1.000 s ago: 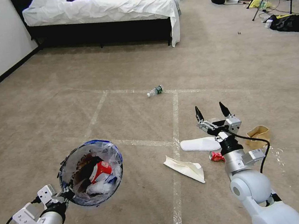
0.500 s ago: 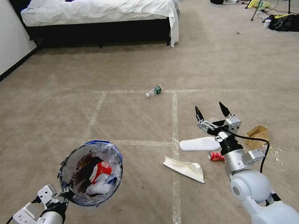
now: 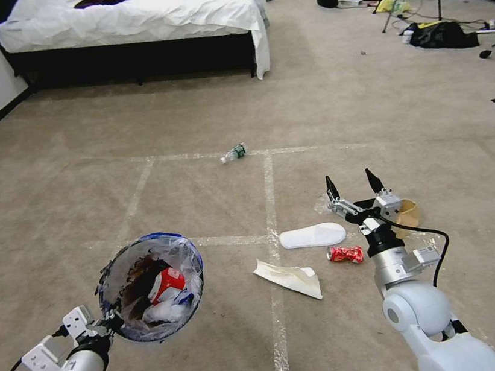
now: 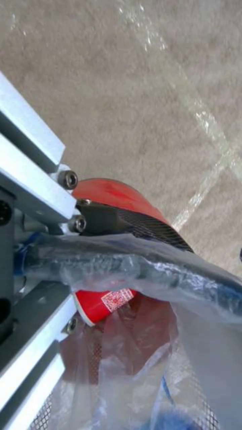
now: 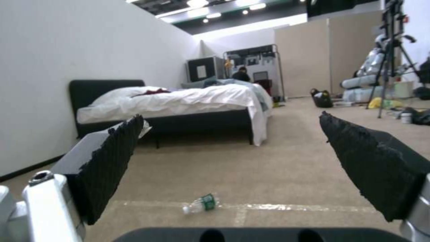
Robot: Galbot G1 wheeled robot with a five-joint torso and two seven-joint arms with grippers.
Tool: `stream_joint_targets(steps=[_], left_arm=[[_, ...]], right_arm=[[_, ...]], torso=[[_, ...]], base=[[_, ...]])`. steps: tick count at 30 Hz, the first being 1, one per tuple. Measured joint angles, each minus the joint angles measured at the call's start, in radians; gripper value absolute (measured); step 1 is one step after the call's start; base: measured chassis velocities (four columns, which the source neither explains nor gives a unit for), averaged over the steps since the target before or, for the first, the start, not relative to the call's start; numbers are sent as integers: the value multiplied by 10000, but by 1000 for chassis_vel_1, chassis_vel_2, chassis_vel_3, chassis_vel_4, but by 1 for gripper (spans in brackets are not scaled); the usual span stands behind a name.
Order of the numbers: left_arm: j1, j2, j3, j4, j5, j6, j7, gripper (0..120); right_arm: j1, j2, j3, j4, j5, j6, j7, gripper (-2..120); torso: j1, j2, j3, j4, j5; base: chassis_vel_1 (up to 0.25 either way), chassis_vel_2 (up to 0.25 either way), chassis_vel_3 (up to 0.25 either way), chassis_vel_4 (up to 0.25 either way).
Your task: Pick up the trash bin and place the garbage on the floor into it.
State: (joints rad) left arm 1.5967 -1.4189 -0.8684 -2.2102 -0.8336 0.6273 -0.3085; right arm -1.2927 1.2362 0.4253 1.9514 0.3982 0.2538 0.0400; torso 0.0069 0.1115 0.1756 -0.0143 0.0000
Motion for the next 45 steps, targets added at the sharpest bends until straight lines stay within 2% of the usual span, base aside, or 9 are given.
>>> stream_joint_targets(steps=[22, 35, 45], left_arm=[[1, 63, -125, 52, -202, 15, -155, 0], [21, 223, -355, -49, -665, 648, -336, 0], [4, 246, -453, -50, -720, 784, -339, 0]], right_arm=[[-152, -3, 214, 3, -169, 34, 86, 100], [-298, -14, 460, -8, -357, -51, -127, 100], [-295, -33, 538, -71, -362, -33, -132, 100]], torso=[[0, 0, 0, 0, 0], [0, 0, 0, 1, 0], [0, 0, 0, 0, 0]], base=[[-18, -18, -14, -21], [0, 0, 0, 0], [0, 0, 0, 0]])
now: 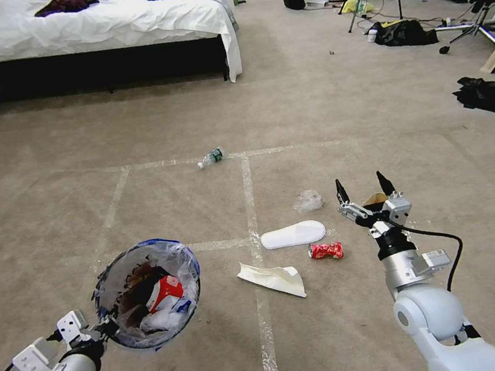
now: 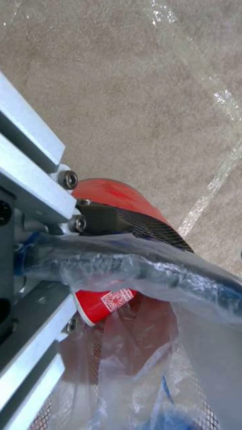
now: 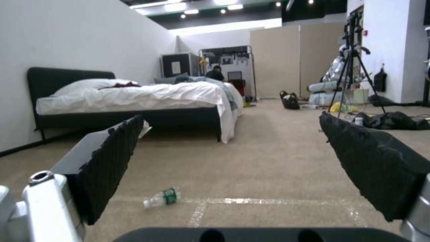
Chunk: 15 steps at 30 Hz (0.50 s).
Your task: Pick up the trash bin and place the garbage on the floor into it.
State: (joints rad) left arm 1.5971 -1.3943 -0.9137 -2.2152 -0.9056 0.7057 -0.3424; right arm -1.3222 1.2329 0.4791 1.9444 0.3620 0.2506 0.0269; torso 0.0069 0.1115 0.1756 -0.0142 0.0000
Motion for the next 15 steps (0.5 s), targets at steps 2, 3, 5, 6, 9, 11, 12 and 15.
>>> stream_joint_targets(steps=[2, 3, 5, 6, 9, 11, 12, 15], left_arm=[[-7, 15, -46, 3, -34, 0, 0, 0], [-14, 27, -87, 9, -67, 1, 0, 0], [-21, 47, -143, 20, -108, 3, -5, 0], [-21, 47, -143, 20, -108, 3, -5, 0], [-30, 67, -180, 25, -154, 5, -12, 0], [-48, 76, -205, 53, -178, 5, -26, 0], [-48, 76, -205, 53, -178, 5, -26, 0], [-46, 82, -205, 54, -184, 6, -29, 0]], right_arm=[[3, 3, -7, -13, 10, 3, -13, 100], [3, 11, -15, -18, 13, -6, -32, 100], [3, 37, -22, -42, -11, -78, -37, 100], [3, 37, -22, -42, -11, -78, -37, 100], [-20, 40, -19, -67, -35, -93, -40, 100], [-44, 24, 6, -88, -39, -97, -38, 100], [-44, 24, 6, -88, -39, -97, -38, 100], [-50, 15, 29, -111, -37, -99, -33, 100]], torso=[[0, 0, 0, 0, 0], [0, -1, 0, 0, 0], [0, -1, 1, 0, 0], [0, -1, 1, 0, 0], [0, 0, 0, 0, 0], [0, 0, 0, 0, 0], [0, 0, 0, 0, 0], [0, 0, 0, 0, 0]], base=[[0, 0, 0, 0], [0, 0, 0, 0], [0, 0, 0, 0], [0, 0, 0, 0], [0, 0, 0, 0], [0, 0, 0, 0], [0, 0, 0, 0], [0, 0, 0, 0]])
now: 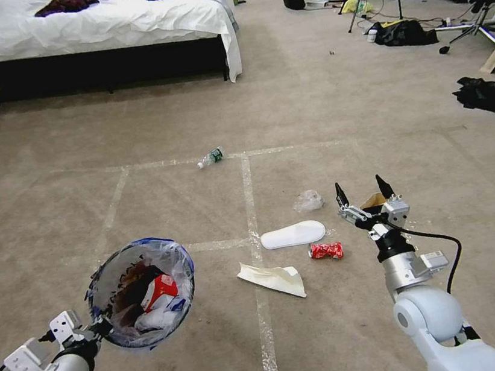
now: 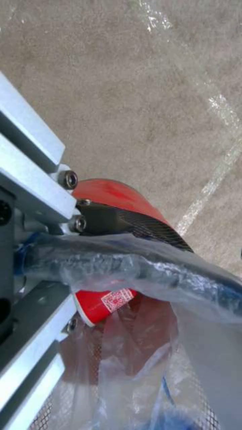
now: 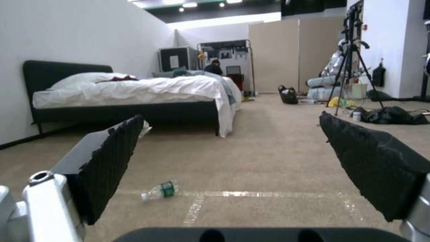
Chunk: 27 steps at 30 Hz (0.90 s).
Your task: Pick up the trash bin and place the garbage on the floor into it.
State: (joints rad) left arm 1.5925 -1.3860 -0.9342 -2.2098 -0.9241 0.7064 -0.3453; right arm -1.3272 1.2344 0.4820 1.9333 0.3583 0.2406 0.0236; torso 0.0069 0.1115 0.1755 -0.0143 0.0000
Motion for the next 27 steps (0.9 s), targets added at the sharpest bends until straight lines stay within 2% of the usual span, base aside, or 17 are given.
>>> stream_joint_targets(steps=[27], left_arm=[[-29, -42, 49, 51, 9, -70, -2, 0]], right_arm=[[46, -14, 0, -74, 3, -21, 90, 100]], torso=[[0, -1, 1, 1, 0]], base=[[-43, 47, 50, -46]])
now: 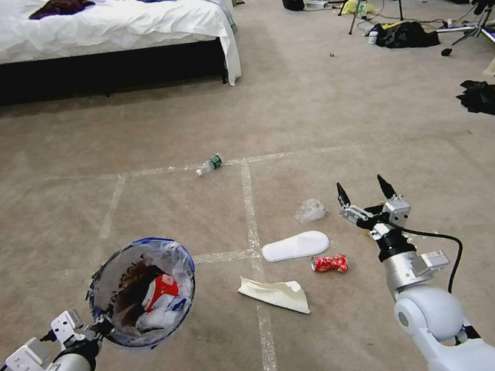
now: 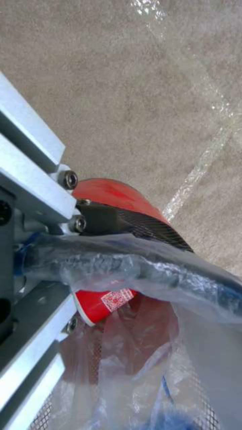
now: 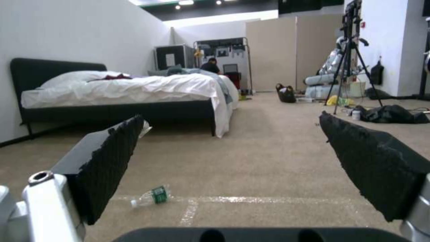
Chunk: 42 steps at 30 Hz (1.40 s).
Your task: Pick up the trash bin and place the garbage on the floor into it.
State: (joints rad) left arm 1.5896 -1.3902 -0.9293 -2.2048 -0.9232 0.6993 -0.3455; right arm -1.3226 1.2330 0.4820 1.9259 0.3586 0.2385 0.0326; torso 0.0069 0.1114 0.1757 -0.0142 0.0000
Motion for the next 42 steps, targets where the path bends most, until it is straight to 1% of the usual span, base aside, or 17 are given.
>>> stream_joint_targets(steps=[14, 16, 17, 19, 20, 22, 23, 25, 26, 27, 29, 30, 32, 35, 36, 40, 42], left_arm=[[-31, -56, 7, 70, 44, -59, 12, 0], [-22, -76, 3, 73, 62, -82, 20, 0], [-22, -76, 3, 73, 62, -82, 20, 0], [-13, -87, -10, 74, 74, -97, 25, 0], [-13, -87, -10, 74, 74, -97, 25, 0], [3, -107, -33, 74, 79, -114, 34, 0], [3, -107, -33, 74, 79, -114, 34, 0], [24, -124, -47, 66, 92, -124, 41, 0], [42, -137, -57, 56, 101, -131, 47, 0], [42, -137, -57, 56, 101, -131, 47, 0], [47, -161, -89, 42, 105, -146, 55, 0], [47, -161, -89, 42, 105, -146, 55, 0], [51, -182, -97, 41, 114, -172, 56, 0], [59, -199, -97, 40, 127, -181, 58, 0], [74, -243, -96, 38, 163, -206, 64, 0], [110, -353, -72, 7, 241, -239, 69, 0], [147, -422, -54, -38, 299, -256, 69, 0]], right_arm=[[196, -313, -235, -151, 166, -422, 106, 100], [258, -708, -509, -164, 346, -1234, 348, 100], [258, -708, -509, -164, 346, -1234, 348, 100], [295, -1159, -826, -97, 688, -2403, 601, 100], [295, -1159, -826, -97, 688, -2403, 601, 100], [547, -1798, -1441, -44, 1310, -4169, 992, 100], [547, -1798, -1441, -44, 1310, -4169, 992, 100], [815, -2119, -1789, -44, 1752, -5393, 1098, 100], [1083, -2335, -2011, -31, 2256, -6544, 1156, 100], [1083, -2335, -2011, -31, 2256, -6544, 1156, 100], [1600, -2597, -2301, -186, 2944, -8249, 898, 100], [1600, -2597, -2301, -186, 2944, -8249, 898, 100], [1934, -2742, -2529, -555, 3084, -9097, 304, 100], [2086, -2821, -2706, -832, 2968, -9267, -56, 100], [2308, -2910, -3064, -1331, 2693, -9502, -564, 100], [2726, -2970, -3868, -2444, 2114, -9507, -1411, 98], [3057, -2893, -4426, -3218, 1752, -9176, -1736, 90]], torso=[[0, 0, -1, -1, 1], [0, 0, -1, 0, 1], [0, 0, -1, 0, 1], [0, 0, -1, -1, 0], [0, 0, -1, -1, 0], [0, 0, -1, -1, 0], [0, 0, -1, -1, 0], [0, 0, -1, 0, 1], [0, 0, -1, 0, -1], [0, 0, -1, 0, -1], [0, 0, 0, 0, -1], [0, 0, 0, 0, -1], [0, 0, 0, 0, 0], [0, 0, -1, 0, 0], [0, 0, 0, -1, 0], [0, 0, 0, -1, 0], [0, 0, 0, -1, 0]], base=[[0, 0, 0, 0], [0, 0, 0, 0], [0, 0, 0, 0], [0, 0, 0, 0], [0, 0, 0, 0], [0, 0, 0, 0], [0, 0, 0, 0], [0, 0, 0, 0], [0, 0, 0, 0], [0, 0, 0, 0], [0, 0, 0, 0], [0, 0, 0, 0], [0, 0, 0, 0], [0, 0, 0, 0], [0, 0, 0, 0], [0, 0, 0, 0], [0, 0, 0, 0]])
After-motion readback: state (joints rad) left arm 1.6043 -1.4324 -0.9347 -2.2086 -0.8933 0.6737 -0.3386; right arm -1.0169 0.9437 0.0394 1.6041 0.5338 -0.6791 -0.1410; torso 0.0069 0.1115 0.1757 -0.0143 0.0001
